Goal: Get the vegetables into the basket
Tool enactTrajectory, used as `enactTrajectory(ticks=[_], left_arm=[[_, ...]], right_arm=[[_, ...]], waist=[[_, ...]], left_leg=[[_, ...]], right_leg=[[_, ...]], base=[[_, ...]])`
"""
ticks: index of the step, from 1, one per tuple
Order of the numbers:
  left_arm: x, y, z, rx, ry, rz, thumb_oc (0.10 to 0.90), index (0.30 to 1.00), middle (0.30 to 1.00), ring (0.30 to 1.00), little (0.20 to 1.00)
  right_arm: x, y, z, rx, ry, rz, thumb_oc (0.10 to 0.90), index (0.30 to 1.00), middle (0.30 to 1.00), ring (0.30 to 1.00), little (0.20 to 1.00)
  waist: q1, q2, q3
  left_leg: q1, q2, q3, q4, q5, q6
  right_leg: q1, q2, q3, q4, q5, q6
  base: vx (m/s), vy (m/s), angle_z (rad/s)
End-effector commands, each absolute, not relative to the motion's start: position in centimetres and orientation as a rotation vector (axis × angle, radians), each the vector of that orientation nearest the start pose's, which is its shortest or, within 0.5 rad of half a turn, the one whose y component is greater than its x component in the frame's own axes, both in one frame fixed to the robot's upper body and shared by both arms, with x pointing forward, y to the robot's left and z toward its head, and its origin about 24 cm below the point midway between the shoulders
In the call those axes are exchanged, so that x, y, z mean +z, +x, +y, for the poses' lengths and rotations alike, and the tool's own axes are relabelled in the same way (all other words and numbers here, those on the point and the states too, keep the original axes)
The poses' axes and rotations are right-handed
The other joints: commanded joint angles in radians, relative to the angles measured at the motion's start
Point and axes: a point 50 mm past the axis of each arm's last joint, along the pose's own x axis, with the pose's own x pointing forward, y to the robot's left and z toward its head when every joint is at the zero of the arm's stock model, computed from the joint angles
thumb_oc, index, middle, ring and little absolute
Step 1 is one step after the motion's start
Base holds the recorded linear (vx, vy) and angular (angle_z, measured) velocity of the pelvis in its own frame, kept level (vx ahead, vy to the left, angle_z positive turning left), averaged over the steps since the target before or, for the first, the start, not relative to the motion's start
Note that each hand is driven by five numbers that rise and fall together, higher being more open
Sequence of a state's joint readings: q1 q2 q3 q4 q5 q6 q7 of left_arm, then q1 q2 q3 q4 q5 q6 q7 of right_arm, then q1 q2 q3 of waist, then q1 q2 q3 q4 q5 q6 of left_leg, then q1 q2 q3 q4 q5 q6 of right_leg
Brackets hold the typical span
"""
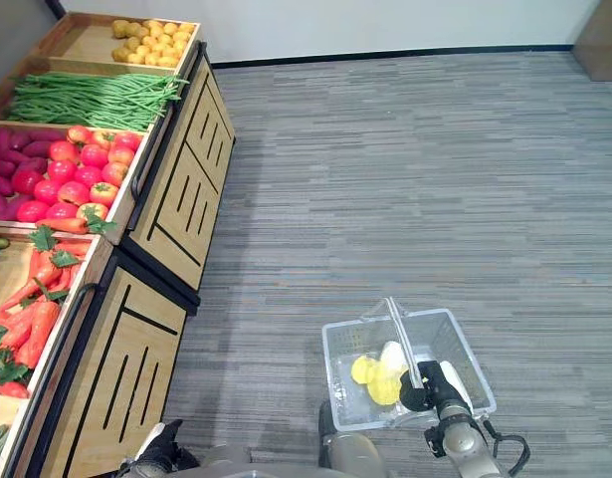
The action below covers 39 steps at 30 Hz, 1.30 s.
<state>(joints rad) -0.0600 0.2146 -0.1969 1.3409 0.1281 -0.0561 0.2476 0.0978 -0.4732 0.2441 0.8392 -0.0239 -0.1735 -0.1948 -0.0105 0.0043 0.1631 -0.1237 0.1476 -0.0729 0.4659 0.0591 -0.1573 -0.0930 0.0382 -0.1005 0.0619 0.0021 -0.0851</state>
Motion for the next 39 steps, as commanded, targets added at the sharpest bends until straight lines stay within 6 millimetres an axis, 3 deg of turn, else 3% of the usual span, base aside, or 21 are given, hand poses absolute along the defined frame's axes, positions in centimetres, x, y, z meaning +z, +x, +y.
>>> enactTrajectory(ticks=[1, 2, 4, 7, 12, 13, 16, 19, 28, 33, 34, 36, 39], left_arm=[[-15.6, 11.0, 23.3, 0.120, 0.565, 1.122, 0.900, 1.000, 1.000, 1.000, 1.000], [-15.7, 10.8, 23.3, 0.120, 0.568, 1.128, 0.900, 1.000, 1.000, 1.000, 1.000], [-15.8, 10.5, 23.2, 0.117, 0.583, 1.134, 0.900, 1.000, 1.000, 1.000, 1.000], [-15.9, 9.4, 23.8, 0.109, 0.608, 1.169, 0.900, 1.000, 1.000, 1.000, 1.000], [-15.9, 9.2, 24.1, 0.085, 0.639, 1.175, 0.900, 1.000, 1.000, 1.000, 1.000], [-15.9, 9.2, 24.0, 0.061, 0.642, 1.168, 0.900, 1.000, 1.000, 1.000, 1.000], [-15.8, 9.3, 24.3, 0.065, 0.638, 1.159, 0.900, 1.000, 1.000, 1.000, 1.000], [-15.5, 9.7, 25.1, 0.075, 0.668, 1.153, 0.900, 1.000, 1.000, 1.000, 1.000], [-15.2, 10.3, 25.6, 0.064, 0.709, 1.141, 0.900, 1.000, 1.000, 1.000, 1.000], [-15.2, 10.7, 25.4, 0.017, 0.743, 1.124, 0.900, 1.000, 1.000, 1.000, 1.000], [-15.1, 10.7, 25.6, 0.024, 0.743, 1.128, 0.900, 1.000, 1.000, 1.000, 1.000], [-15.1, 10.8, 25.5, 0.017, 0.746, 1.131, 0.900, 1.000, 1.000, 1.000, 1.000], [-15.2, 10.7, 25.3, 0.007, 0.752, 1.140, 0.900, 1.000, 1.000, 1.000, 1.000]], right_arm=[[-7.0, 16.3, -29.8, -0.144, -0.657, 0.532, 0.400, 0.300, 0.300, 0.300, 0.300], [-6.8, 16.5, -29.8, -0.143, -0.669, 0.516, 0.400, 0.300, 0.300, 0.300, 0.300], [-6.8, 16.4, -29.8, -0.137, -0.702, 0.513, 0.400, 0.300, 0.300, 0.300, 0.300], [-7.7, 15.9, -28.9, -0.105, -0.691, 0.544, 0.400, 0.300, 0.300, 0.300, 0.300], [-8.1, 15.9, -28.6, -0.089, -0.694, 0.565, 0.400, 0.300, 0.300, 0.300, 0.300], [-8.2, 15.9, -28.6, -0.089, -0.693, 0.572, 0.400, 0.300, 0.300, 0.300, 0.300], [-8.3, 16.0, -28.5, -0.090, -0.691, 0.580, 0.400, 0.300, 0.300, 0.300, 0.300], [-8.3, 16.9, -27.9, -0.091, -0.671, 0.564, 0.400, 0.300, 0.300, 0.300, 0.300], [-8.3, 17.7, -27.4, -0.075, -0.665, 0.554, 0.400, 0.300, 0.300, 0.300, 0.300], [-7.8, 18.6, -26.6, -0.045, -0.664, 0.510, 0.400, 0.300, 0.300, 0.300, 0.300], [-7.4, 19.0, -26.2, -0.028, -0.666, 0.480, 0.400, 0.300, 0.300, 0.300, 0.300], [-7.2, 19.2, -26.1, -0.026, -0.666, 0.465, 0.400, 0.300, 0.300, 0.300, 0.300], [-6.8, 19.6, -26.0, -0.031, -0.663, 0.438, 0.400, 0.300, 0.300, 0.300, 0.300]], waist=[[0.002, -0.025, 0.019], [0.013, -0.023, 0.020], [0.039, -0.005, 0.025], [0.050, -0.009, -0.001], [0.054, -0.021, -0.025], [0.053, -0.028, -0.034], [0.056, -0.037, -0.038], [0.057, -0.055, -0.040], [0.065, -0.074, -0.040], [0.051, -0.052, -0.016], [0.043, -0.036, -0.001], [0.030, -0.030, 0.016], [-0.005, -0.039, 0.031]], left_leg=[[0.011, -0.075, 0.072, -0.173, 0.036, 0.082], [-0.046, -0.074, 0.100, -0.285, 0.013, 0.091], [-0.096, -0.057, 0.094, -0.419, 0.100, 0.082], [-0.061, -0.061, 0.128, -0.463, 0.099, 0.092], [-0.014, -0.096, 0.158, -0.477, 0.063, 0.128], [0.003, -0.114, 0.171, -0.468, 0.038, 0.147], [0.018, -0.130, 0.184, -0.466, 0.017, 0.163], [0.030, -0.156, 0.201, -0.453, -0.021, 0.184], [0.041, -0.186, 0.207, -0.425, -0.076, 0.215], [0.093, -0.179, 0.181, -0.459, -0.079, 0.228], [0.121, -0.171, 0.168, -0.465, -0.074, 0.227], [0.140, -0.168, 0.139, -0.452, -0.088, 0.221], [0.187, -0.185, 0.081, -0.440, -0.132, 0.196]], right_leg=[[-0.017, -0.077, 0.086, 0.068, -0.013, 0.125], [0.004, -0.085, 0.083, 0.051, -0.021, 0.136], [0.046, -0.072, 0.092, 0.038, -0.043, 0.139], [0.108, -0.081, 0.111, 0.033, -0.078, 0.153], [0.118, -0.115, 0.136, 0.076, -0.078, 0.180], [0.118, -0.137, 0.146, 0.099, -0.050, 0.200], [0.111, -0.154, 0.160, 0.118, -0.026, 0.215], [0.098, -0.185, 0.174, 0.136, 0.052, 0.246], [0.059, -0.208, 0.199, 0.199, 0.178, 0.269], [-0.043, -0.154, 0.202, 0.385, 0.186, 0.257], [-0.116, -0.121, 0.194, 0.396, 0.143, 0.235], [-0.170, -0.099, 0.190, 0.355, 0.075, 0.220], [-0.197, -0.096, 0.263, 0.143, 0.092, 0.239]], base=[[0.17, 0.010, 0.25], [0.29, 0.048, 0.34], [0.29, 0.088, -0.05], [0.38, 0.172, -0.43], [0.25, 0.200, -0.24], [0.16, 0.171, -0.22], [0.18, 0.222, -0.14], [0.15, 0.197, -0.07], [0.09, 0.109, -0.08], [0.07, 0.081, -0.01], [0.16, 0.020, 0.24], [0.24, -0.074, 0.24], [0.31, -0.153, 0.76]])
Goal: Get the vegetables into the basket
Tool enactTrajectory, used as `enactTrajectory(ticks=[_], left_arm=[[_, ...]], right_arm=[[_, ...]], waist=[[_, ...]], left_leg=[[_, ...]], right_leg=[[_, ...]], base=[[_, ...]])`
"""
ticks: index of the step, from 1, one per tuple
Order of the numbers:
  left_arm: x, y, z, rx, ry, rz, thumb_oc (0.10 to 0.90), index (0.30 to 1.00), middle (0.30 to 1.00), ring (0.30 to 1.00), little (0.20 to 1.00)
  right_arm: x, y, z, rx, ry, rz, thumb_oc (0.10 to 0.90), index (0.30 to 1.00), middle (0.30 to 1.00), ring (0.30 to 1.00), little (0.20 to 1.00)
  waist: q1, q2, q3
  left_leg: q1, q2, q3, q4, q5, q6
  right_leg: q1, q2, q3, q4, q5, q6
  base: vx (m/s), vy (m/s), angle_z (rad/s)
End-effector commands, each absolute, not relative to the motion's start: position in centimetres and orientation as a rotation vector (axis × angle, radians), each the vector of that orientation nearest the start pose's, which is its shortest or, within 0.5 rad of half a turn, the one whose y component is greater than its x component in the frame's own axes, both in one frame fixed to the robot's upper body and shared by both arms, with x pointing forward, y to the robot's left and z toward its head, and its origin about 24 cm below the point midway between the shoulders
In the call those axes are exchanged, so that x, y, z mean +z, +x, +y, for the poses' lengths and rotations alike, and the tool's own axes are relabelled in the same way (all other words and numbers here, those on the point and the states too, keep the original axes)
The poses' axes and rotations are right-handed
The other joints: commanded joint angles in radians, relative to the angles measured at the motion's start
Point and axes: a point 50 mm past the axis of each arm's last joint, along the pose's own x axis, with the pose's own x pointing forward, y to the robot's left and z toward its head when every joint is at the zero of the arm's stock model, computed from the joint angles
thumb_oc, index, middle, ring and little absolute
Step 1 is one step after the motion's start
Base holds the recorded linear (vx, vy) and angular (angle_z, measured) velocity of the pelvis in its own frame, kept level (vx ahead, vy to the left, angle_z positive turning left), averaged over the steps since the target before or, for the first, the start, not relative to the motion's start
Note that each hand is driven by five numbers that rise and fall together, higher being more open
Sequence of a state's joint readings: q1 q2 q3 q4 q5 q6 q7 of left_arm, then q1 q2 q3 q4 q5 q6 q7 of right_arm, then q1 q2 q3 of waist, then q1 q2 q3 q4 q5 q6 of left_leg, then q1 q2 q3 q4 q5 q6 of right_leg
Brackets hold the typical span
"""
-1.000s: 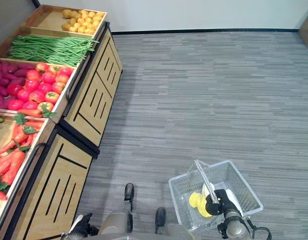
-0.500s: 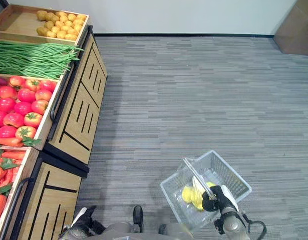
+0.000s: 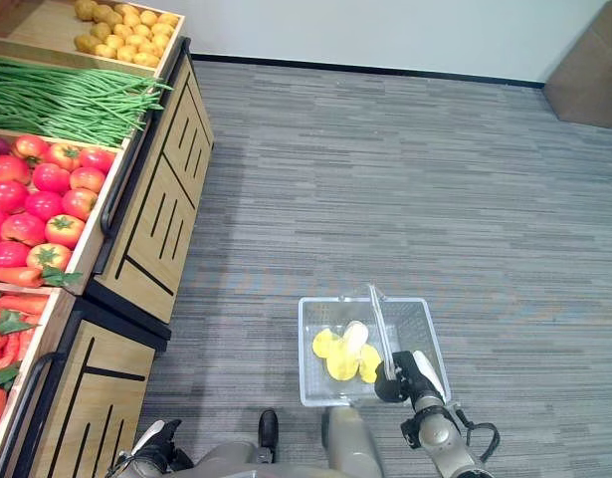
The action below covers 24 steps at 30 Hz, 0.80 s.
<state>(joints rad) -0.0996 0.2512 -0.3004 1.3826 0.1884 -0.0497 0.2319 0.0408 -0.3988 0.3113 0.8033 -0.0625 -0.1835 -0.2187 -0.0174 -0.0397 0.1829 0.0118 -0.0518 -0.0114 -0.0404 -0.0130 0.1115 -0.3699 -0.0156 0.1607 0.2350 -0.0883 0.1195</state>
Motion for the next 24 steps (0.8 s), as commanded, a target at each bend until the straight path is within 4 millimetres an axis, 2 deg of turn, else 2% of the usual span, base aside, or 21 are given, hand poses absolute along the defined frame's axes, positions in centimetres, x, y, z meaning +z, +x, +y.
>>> enactTrajectory(ticks=[1, 3, 4, 7, 9, 12, 13, 16, 17, 18, 19, 20, 22, 23, 24], left_arm=[[-15.3, 10.5, 25.2, 0.008, 0.746, 1.145, 0.900, 1.000, 1.000, 1.000, 1.000], [-15.3, 10.5, 25.2, 0.010, 0.742, 1.147, 0.900, 1.000, 1.000, 1.000, 1.000], [-15.5, 9.8, 25.1, 0.013, 0.724, 1.167, 0.900, 1.000, 1.000, 1.000, 1.000], [-15.7, 9.2, 25.1, 0.022, 0.723, 1.185, 0.900, 1.000, 1.000, 1.000, 1.000], [-15.8, 8.6, 25.1, 0.044, 0.699, 1.209, 0.900, 1.000, 1.000, 1.000, 1.000], [-15.9, 8.5, 25.0, 0.042, 0.692, 1.212, 0.900, 1.000, 1.000, 1.000, 1.000], [-15.9, 8.8, 24.5, 0.041, 0.682, 1.202, 0.900, 1.000, 1.000, 1.000, 1.000], [-15.8, 9.7, 24.2, 0.032, 0.685, 1.181, 0.900, 1.000, 1.000, 1.000, 1.000], [-15.8, 10.0, 24.1, 0.027, 0.686, 1.171, 0.900, 1.000, 1.000, 1.000, 1.000], [-15.8, 10.0, 24.1, 0.027, 0.686, 1.171, 0.900, 1.000, 1.000, 1.000, 1.000], [-15.6, 10.9, 23.8, 0.016, 0.694, 1.140, 0.900, 1.000, 1.000, 1.000, 1.000], [-15.6, 10.9, 23.8, 0.016, 0.694, 1.140, 0.900, 1.000, 1.000, 1.000, 1.000], [-15.3, 12.0, 23.5, -0.003, 0.714, 1.102, 0.900, 1.000, 1.000, 1.000, 1.000], [-15.2, 12.8, 23.3, -0.015, 0.737, 1.083, 0.900, 1.000, 1.000, 1.000, 1.000], [-15.1, 12.9, 23.4, -0.016, 0.746, 1.077, 0.900, 1.000, 1.000, 1.000, 1.000]], right_arm=[[-6.8, 19.5, -26.0, -0.025, -0.670, 0.438, 0.400, 0.300, 0.300, 0.300, 0.300], [-6.7, 19.6, -26.0, -0.020, -0.676, 0.438, 0.400, 0.300, 0.300, 0.300, 0.300], [-6.7, 19.4, -26.2, -0.004, -0.690, 0.442, 0.400, 0.300, 0.300, 0.300, 0.300], [-6.7, 19.5, -26.3, 0.001, -0.702, 0.443, 0.400, 0.300, 0.300, 0.300, 0.300], [-6.3, 19.2, -27.4, -0.012, -0.720, 0.447, 0.400, 0.300, 0.300, 0.300, 0.300], [-5.9, 19.2, -28.0, -0.019, -0.735, 0.441, 0.400, 0.300, 0.300, 0.300, 0.300], [-6.0, 18.8, -28.9, -0.049, -0.743, 0.466, 0.400, 0.300, 0.300, 0.300, 0.300], [-6.0, 18.3, -29.6, -0.084, -0.738, 0.485, 0.400, 0.300, 0.300, 0.300, 0.300], [-6.0, 18.2, -29.7, -0.089, -0.741, 0.490, 0.400, 0.300, 0.300, 0.300, 0.300], [-6.0, 18.2, -29.7, -0.089, -0.741, 0.490, 0.400, 0.300, 0.300, 0.300, 0.300], [-6.1, 17.7, -30.0, -0.111, -0.741, 0.500, 0.400, 0.300, 0.300, 0.300, 0.300], [-6.1, 17.7, -30.0, -0.111, -0.741, 0.499, 0.400, 0.300, 0.300, 0.300, 0.300], [-6.1, 17.3, -30.6, -0.149, -0.739, 0.509, 0.400, 0.300, 0.300, 0.300, 0.300], [-6.3, 16.7, -31.0, -0.190, -0.733, 0.523, 0.400, 0.300, 0.300, 0.300, 0.300], [-6.3, 16.5, -31.1, -0.201, -0.732, 0.527, 0.400, 0.300, 0.300, 0.300, 0.300]], waist=[[-0.008, 0.004, 0.008], [-0.008, 0.003, 0.007], [-0.007, -0.001, -0.008], [-0.006, 0.000, -0.020], [0.003, 0.012, -0.044], [0.003, 0.018, -0.047], [0.007, 0.024, -0.049], [-0.006, 0.021, -0.039], [-0.011, 0.021, -0.036], [-0.012, 0.021, -0.036], [-0.019, 0.025, -0.024], [-0.019, 0.025, -0.024], [-0.034, 0.032, -0.016], [-0.048, 0.044, -0.013], [-0.052, 0.049, -0.012]], left_leg=[[0.075, 0.012, -0.014, 0.076, -0.074, -0.086], [0.083, 0.011, -0.026, 0.084, -0.080, -0.090], [0.114, 0.016, -0.055, 0.096, -0.093, -0.102], [0.130, 0.032, -0.059, 0.101, -0.091, -0.113], [0.120, 0.076, -0.114, 0.159, -0.034, -0.152], [0.118, 0.092, -0.138, 0.179, -0.007, -0.167], [0.091, 0.104, -0.158, 0.215, 0.039, -0.182], [0.038, 0.143, -0.073, 0.280, 0.083, -0.195], [0.023, 0.157, -0.025, 0.299, 0.090, -0.198], [0.022, 0.158, -0.025, 0.302, 0.088, -0.198], [-0.011, 0.191, 0.075, 0.281, 0.093, -0.198], [-0.011, 0.190, 0.075, 0.281, 0.093, -0.198], [-0.049, 0.220, 0.181, 0.207, 0.074, -0.195], [-0.098, 0.238, 0.275, 0.125, 0.086, -0.205], [-0.119, 0.248, 0.305, 0.095, 0.115, -0.212]], right_leg=[[0.057, -0.049, 0.030, -0.102, 0.225, 0.049], [0.056, -0.056, 0.017, -0.119, 0.239, 0.052], [0.077, -0.068, -0.015, -0.118, 0.239, 0.050], [0.094, -0.059, -0.027, -0.114, 0.239, 0.036], [0.127, -0.021, -0.068, -0.077, 0.184, -0.007], [0.138, -0.009, -0.089, -0.057, 0.155, -0.022], [0.161, 0.001, -0.114, -0.057, 0.127, -0.042], [0.188, -0.014, -0.156, -0.063, 0.099, -0.065], [0.197, -0.020, -0.173, -0.065, 0.091, -0.071], [0.198, -0.020, -0.173, -0.065, 0.091, -0.072], [0.220, -0.038, -0.208, -0.071, 0.075, -0.073], [0.221, -0.038, -0.209, -0.071, 0.075, -0.073], [0.239, -0.069, -0.258, -0.083, 0.069, -0.063], [0.255, -0.094, -0.306, -0.100, 0.068, -0.050], [0.265, -0.100, -0.323, -0.108, 0.070, -0.044]], base=[[0.34, -0.213, 0.77], [0.27, -0.195, 0.62], [0.24, -0.222, 0.75], [0.22, -0.249, 0.69], [0.33, -0.434, 0.56], [0.20, -0.293, 0.42], [0.18, -0.295, 0.31], [0.11, -0.207, 0.57], [0.02, -0.077, 0.45], [0.02, -0.087, 0.64], [0.01, -0.045, 0.69], [0.00, -0.048, 0.72], [0.00, 0.042, 0.83], [0.03, 0.115, 1.30], [0.09, 0.151, 1.39]])
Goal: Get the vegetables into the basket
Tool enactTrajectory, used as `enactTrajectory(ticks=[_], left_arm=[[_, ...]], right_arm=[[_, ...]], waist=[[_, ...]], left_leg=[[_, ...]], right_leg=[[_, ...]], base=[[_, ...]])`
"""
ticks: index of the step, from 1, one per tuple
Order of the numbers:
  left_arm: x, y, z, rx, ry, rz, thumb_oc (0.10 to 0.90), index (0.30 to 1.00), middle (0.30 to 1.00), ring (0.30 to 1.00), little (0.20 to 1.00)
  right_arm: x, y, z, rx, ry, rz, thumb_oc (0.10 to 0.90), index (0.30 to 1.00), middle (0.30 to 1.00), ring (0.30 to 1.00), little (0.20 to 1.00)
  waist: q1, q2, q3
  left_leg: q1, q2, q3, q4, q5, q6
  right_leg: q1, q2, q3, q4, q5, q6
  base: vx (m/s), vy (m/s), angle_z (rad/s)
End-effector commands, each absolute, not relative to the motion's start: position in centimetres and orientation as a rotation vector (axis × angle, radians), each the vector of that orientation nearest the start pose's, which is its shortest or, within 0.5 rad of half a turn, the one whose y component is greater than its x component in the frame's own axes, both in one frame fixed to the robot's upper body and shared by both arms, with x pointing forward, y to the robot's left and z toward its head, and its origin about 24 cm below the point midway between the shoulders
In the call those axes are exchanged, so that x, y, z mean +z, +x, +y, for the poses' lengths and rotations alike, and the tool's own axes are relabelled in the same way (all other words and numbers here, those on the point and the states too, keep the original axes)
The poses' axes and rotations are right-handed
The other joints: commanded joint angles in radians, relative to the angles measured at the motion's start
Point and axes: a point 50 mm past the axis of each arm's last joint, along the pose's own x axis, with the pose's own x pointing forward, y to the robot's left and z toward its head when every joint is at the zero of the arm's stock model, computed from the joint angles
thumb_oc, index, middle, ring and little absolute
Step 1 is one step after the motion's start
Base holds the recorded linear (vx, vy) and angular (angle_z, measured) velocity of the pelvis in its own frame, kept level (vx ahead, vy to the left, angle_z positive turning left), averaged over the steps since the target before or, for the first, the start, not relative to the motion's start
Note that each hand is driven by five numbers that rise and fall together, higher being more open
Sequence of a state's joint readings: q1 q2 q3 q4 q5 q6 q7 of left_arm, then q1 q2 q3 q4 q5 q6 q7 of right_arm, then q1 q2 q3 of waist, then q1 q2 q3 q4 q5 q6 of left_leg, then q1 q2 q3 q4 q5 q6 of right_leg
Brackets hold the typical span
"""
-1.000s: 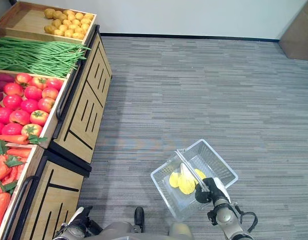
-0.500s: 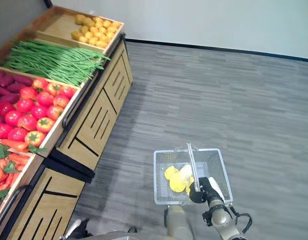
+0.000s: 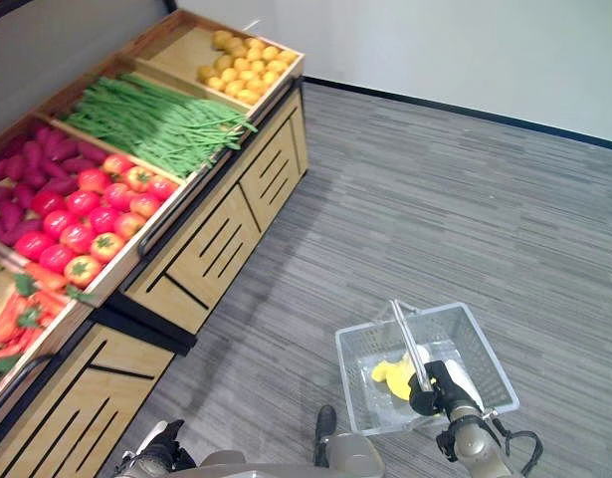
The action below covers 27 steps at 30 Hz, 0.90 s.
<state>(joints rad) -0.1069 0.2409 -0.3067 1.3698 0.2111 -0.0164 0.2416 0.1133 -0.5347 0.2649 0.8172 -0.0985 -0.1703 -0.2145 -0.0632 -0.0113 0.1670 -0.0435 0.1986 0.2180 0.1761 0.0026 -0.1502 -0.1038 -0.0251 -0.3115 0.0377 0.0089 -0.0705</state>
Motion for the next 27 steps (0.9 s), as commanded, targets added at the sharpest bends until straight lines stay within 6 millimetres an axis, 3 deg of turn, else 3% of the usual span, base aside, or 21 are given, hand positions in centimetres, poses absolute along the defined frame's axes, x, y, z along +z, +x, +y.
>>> enactTrajectory(ticks=[1, 6, 12, 13, 23, 25, 27], left_arm=[[-15.0, 13.1, 23.5, -0.014, 0.754, 1.073, 0.900, 1.000, 1.000, 1.000, 1.000], [-15.0, 12.5, 24.1, -0.008, 0.770, 1.090, 0.900, 1.000, 1.000, 1.000, 1.000], [-15.0, 12.1, 24.9, 0.003, 0.774, 1.104, 0.900, 1.000, 1.000, 1.000, 1.000], [-14.9, 12.1, 25.2, 0.016, 0.769, 1.100, 0.900, 1.000, 1.000, 1.000, 1.000], [-14.8, 11.4, 26.2, 0.058, 0.764, 1.118, 0.900, 1.000, 1.000, 1.000, 1.000], [-14.7, 11.4, 26.3, 0.076, 0.744, 1.108, 0.900, 1.000, 1.000, 1.000, 1.000], [-14.7, 11.4, 26.3, 0.074, 0.742, 1.106, 0.900, 1.000, 1.000, 1.000, 1.000]], right_arm=[[-6.4, 16.4, -31.1, -0.204, -0.730, 0.528, 0.400, 0.300, 0.300, 0.300, 0.300], [-7.0, 16.3, -30.5, -0.171, -0.736, 0.553, 0.400, 0.300, 0.300, 0.300, 0.300], [-8.1, 15.9, -29.8, -0.174, -0.699, 0.606, 0.400, 0.300, 0.300, 0.300, 0.300], [-8.5, 16.1, -29.3, -0.158, -0.693, 0.616, 0.400, 0.300, 0.300, 0.300, 0.300], [-8.7, 17.1, -28.0, -0.113, -0.691, 0.593, 0.400, 0.300, 0.300, 0.300, 0.300], [-8.8, 17.7, -27.6, -0.096, -0.697, 0.591, 0.400, 0.300, 0.300, 0.300, 0.300], [-8.9, 17.7, -27.5, -0.089, -0.696, 0.595, 0.400, 0.300, 0.300, 0.300, 0.300]], waist=[[-0.005, 0.022, 0.004], [0.008, 0.019, -0.002], [0.029, -0.016, -0.014], [0.042, -0.034, -0.009], [0.072, -0.069, -0.007], [0.082, -0.066, 0.007], [0.081, -0.060, 0.007]], left_leg=[[-0.079, 0.008, 0.084, -0.142, 0.127, 0.042], [-0.046, -0.024, 0.064, -0.171, 0.104, 0.062], [-0.018, -0.082, 0.093, -0.169, 0.052, 0.110], [-0.016, -0.110, 0.088, -0.146, 0.018, 0.129], [-0.028, -0.153, 0.076, -0.117, -0.025, 0.162], [-0.006, -0.167, 0.067, -0.135, -0.032, 0.186], [-0.003, -0.167, 0.061, -0.143, -0.028, 0.191]], right_leg=[[0.007, -0.096, 0.144, 0.081, -0.024, 0.152], [0.022, -0.113, 0.159, 0.092, -0.025, 0.172], [0.052, -0.167, 0.194, 0.077, 0.008, 0.211], [0.063, -0.193, 0.202, 0.077, 0.034, 0.228], [0.049, -0.227, 0.227, 0.101, 0.116, 0.259], [0.002, -0.225, 0.254, 0.226, 0.163, 0.265], [-0.015, -0.209, 0.274, 0.266, 0.163, 0.258]], base=[[0.08, 0.095, 1.08], [0.13, 0.170, 0.02], [0.11, 0.234, -0.10], [0.10, 0.258, 0.10], [0.04, 0.132, 0.09], [0.06, 0.181, 0.03], [0.05, 0.097, 0.02]])
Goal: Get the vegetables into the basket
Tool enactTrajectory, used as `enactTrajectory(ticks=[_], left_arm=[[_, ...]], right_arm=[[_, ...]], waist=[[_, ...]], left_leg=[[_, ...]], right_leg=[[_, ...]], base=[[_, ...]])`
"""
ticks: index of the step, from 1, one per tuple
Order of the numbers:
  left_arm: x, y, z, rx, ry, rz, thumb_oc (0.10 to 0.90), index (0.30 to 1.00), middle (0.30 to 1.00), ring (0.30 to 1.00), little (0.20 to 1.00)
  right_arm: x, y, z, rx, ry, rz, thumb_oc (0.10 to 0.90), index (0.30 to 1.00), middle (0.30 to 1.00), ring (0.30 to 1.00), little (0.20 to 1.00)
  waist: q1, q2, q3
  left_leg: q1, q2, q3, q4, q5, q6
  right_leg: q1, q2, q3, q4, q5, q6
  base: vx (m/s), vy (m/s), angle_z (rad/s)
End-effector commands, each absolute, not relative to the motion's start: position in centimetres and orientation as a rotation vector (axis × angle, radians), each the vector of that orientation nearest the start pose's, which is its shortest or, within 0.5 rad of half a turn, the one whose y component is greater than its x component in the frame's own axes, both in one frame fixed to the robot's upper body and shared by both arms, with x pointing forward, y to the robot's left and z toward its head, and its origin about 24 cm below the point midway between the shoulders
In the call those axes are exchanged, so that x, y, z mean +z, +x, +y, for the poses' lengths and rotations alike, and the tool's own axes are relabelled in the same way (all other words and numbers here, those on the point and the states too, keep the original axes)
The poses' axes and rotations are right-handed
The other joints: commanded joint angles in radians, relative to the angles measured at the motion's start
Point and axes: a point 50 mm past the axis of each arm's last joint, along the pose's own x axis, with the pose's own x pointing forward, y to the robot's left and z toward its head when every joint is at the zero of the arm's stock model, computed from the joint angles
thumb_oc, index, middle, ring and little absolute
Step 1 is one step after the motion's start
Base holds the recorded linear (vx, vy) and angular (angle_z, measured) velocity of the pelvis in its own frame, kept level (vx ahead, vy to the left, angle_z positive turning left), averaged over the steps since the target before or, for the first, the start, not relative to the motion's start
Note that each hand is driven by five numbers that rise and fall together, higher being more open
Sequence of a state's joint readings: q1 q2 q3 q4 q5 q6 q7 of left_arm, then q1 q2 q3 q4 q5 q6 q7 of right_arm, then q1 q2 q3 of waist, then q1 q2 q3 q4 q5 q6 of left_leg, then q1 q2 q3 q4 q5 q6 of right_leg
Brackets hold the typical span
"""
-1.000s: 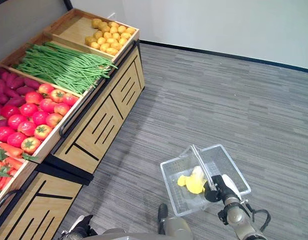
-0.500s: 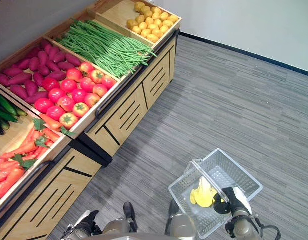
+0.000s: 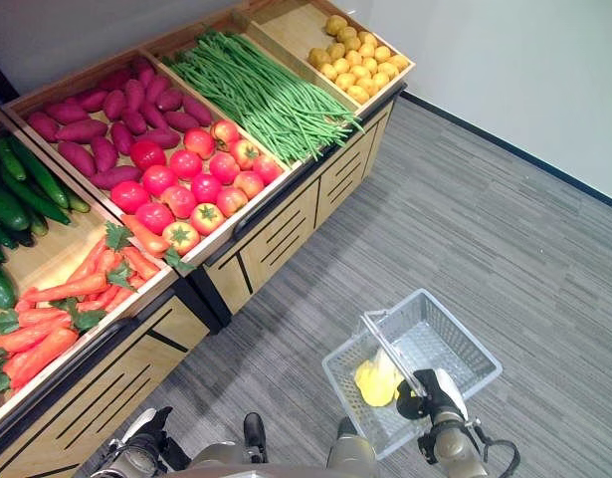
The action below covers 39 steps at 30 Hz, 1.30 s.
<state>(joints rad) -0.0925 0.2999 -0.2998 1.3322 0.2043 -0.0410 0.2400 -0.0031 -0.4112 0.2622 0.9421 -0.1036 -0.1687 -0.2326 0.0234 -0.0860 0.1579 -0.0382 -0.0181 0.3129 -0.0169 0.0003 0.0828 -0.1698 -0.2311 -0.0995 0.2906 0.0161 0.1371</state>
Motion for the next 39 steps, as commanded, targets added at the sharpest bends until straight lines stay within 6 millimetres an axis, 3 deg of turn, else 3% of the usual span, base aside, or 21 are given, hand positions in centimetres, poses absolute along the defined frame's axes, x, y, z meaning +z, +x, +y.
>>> enactTrajectory(ticks=[1, 5, 7, 11, 16, 21, 23, 24, 26, 27, 31, 32, 39], left_arm=[[-14.7, 11.4, 26.2, 0.070, 0.740, 1.105, 0.900, 1.000, 1.000, 1.000, 1.000], [-14.6, 11.6, 26.3, 0.093, 0.721, 1.103, 0.900, 1.000, 1.000, 1.000, 1.000], [-14.5, 11.9, 26.5, 0.105, 0.722, 1.095, 0.900, 1.000, 1.000, 1.000, 1.000], [-14.1, 12.2, 27.4, 0.163, 0.721, 1.102, 0.900, 1.000, 1.000, 1.000, 1.000], [-14.1, 11.9, 27.7, 0.174, 0.722, 1.118, 0.900, 1.000, 1.000, 1.000, 1.000], [-14.1, 12.3, 27.3, 0.135, 0.753, 1.107, 0.900, 1.000, 1.000, 1.000, 1.000], [-13.9, 13.5, 26.8, 0.114, 0.762, 1.070, 0.900, 1.000, 1.000, 1.000, 1.000], [-13.8, 14.2, 26.2, 0.108, 0.755, 1.049, 0.900, 1.000, 1.000, 1.000, 1.000], [-13.8, 14.3, 26.1, 0.103, 0.755, 1.043, 0.900, 1.000, 1.000, 1.000, 1.000], [-13.8, 14.7, 25.6, 0.082, 0.766, 1.030, 0.900, 1.000, 1.000, 1.000, 1.000], [-13.8, 15.0, 25.3, 0.066, 0.771, 1.020, 0.900, 1.000, 1.000, 1.000, 1.000], [-14.1, 14.5, 25.1, 0.079, 0.738, 1.034, 0.900, 1.000, 1.000, 1.000, 1.000], [-14.3, 13.9, 25.2, 0.124, 0.685, 1.062, 0.900, 1.000, 1.000, 1.000, 1.000]], right_arm=[[-9.0, 17.7, -27.5, -0.086, -0.696, 0.600, 0.400, 0.300, 0.300, 0.300, 0.300], [-9.0, 18.2, -26.9, -0.059, -0.697, 0.587, 0.400, 0.300, 0.300, 0.300, 0.300], [-8.8, 18.5, -26.7, -0.054, -0.694, 0.569, 0.400, 0.300, 0.300, 0.300, 0.300], [-8.6, 18.9, -26.3, -0.049, -0.674, 0.545, 0.400, 0.300, 0.300, 0.300, 0.300], [-8.7, 18.4, -26.6, -0.041, -0.680, 0.559, 0.400, 0.300, 0.300, 0.300, 0.300], [-8.6, 17.3, -28.0, -0.048, -0.708, 0.590, 0.400, 0.300, 0.300, 0.300, 0.300], [-8.7, 16.8, -28.9, -0.083, -0.716, 0.613, 0.400, 0.300, 0.300, 0.300, 0.300], [-9.0, 15.8, -29.8, -0.128, -0.715, 0.655, 0.400, 0.300, 0.300, 0.300, 0.300], [-9.1, 15.5, -30.0, -0.137, -0.716, 0.670, 0.400, 0.300, 0.300, 0.300, 0.300], [-10.0, 14.0, -30.7, -0.186, -0.705, 0.742, 0.400, 0.300, 0.300, 0.300, 0.300], [-10.9, 12.7, -30.8, -0.214, -0.697, 0.819, 0.400, 0.300, 0.300, 0.300, 0.300], [-12.7, 10.0, -30.4, -0.206, -0.686, 0.971, 0.400, 0.300, 0.300, 0.300, 0.300], [-13.7, 8.1, -30.2, -0.228, -0.682, 1.098, 0.400, 0.300, 0.300, 0.300, 0.300]], waist=[[-0.007, 0.020, 0.018], [-0.026, 0.033, 0.020], [-0.038, 0.031, 0.024], [-0.061, 0.018, 0.025], [-0.060, 0.011, 0.004], [-0.064, 0.038, -0.016], [-0.071, 0.047, -0.014], [-0.093, 0.052, -0.010], [-0.099, 0.054, -0.007], [-0.114, 0.062, -0.005], [-0.112, 0.072, -0.003], [-0.098, 0.074, -0.006], [-0.077, 0.066, -0.019]], left_leg=[[0.002, 0.046, -0.046, 0.042, -0.025, -0.040], [0.044, 0.040, -0.112, 0.013, -0.020, -0.047], [0.052, 0.037, -0.149, 0.014, -0.025, -0.056], [0.082, 0.026, -0.248, 0.012, -0.048, -0.075], [0.111, 0.044, -0.303, 0.012, -0.056, -0.093], [0.099, 0.107, -0.365, 0.008, -0.001, -0.142], [0.073, 0.129, -0.368, 0.001, 0.029, -0.157], [0.053, 0.156, -0.285, 0.015, 0.035, -0.163], [0.050, 0.161, -0.264, 0.021, 0.034, -0.167], [0.046, 0.192, -0.168, 0.013, 0.063, -0.180], [0.026, 0.187, -0.177, 0.007, 0.064, -0.180], [0.051, 0.144, -0.183, -0.015, 0.034, -0.154], [0.081, 0.113, -0.170, -0.060, 0.027, -0.137]], right_leg=[[0.042, 0.013, 0.078, 0.042, 0.150, 0.048], [-0.014, 0.082, 0.162, 0.017, 0.090, 0.023], [-0.038, 0.117, 0.233, -0.056, 0.061, 0.024], [-0.083, 0.133, 0.333, -0.196, 0.111, 0.043], [-0.050, 0.145, 0.304, -0.172, 0.084, 0.028], [-0.010, 0.190, 0.230, -0.167, 0.034, -0.024], [-0.006, 0.186, 0.190, -0.168, 0.021, -0.033], [0.001, 0.165, 0.147, -0.164, 0.012, -0.039], [0.006, 0.162, 0.133, -0.163, 0.006, -0.040], [0.015, 0.145, 0.099, -0.159, 0.003, -0.038], [0.019, 0.128, 0.082, -0.161, 0.009, -0.025], [0.038, 0.094, 0.098, -0.173, 0.024, -0.006], [0.052, 0.062, 0.107, -0.212, 0.057, 0.016]], base=[[0.09, 0.061, 0.20], [0.14, -0.007, 0.41], [0.14, -0.080, 0.71], [0.22, -0.187, 0.84], [0.15, -0.210, 0.91], [0.11, -0.280, 0.47], [-0.01, -0.196, 0.63], [-0.02, -0.189, 0.92], [-0.01, -0.032, 1.04], [-0.03, 0.025, 0.71], [0.01, 0.107, 0.48], [0.10, 0.305, 0.21], [0.03, 0.162, 0.01]])
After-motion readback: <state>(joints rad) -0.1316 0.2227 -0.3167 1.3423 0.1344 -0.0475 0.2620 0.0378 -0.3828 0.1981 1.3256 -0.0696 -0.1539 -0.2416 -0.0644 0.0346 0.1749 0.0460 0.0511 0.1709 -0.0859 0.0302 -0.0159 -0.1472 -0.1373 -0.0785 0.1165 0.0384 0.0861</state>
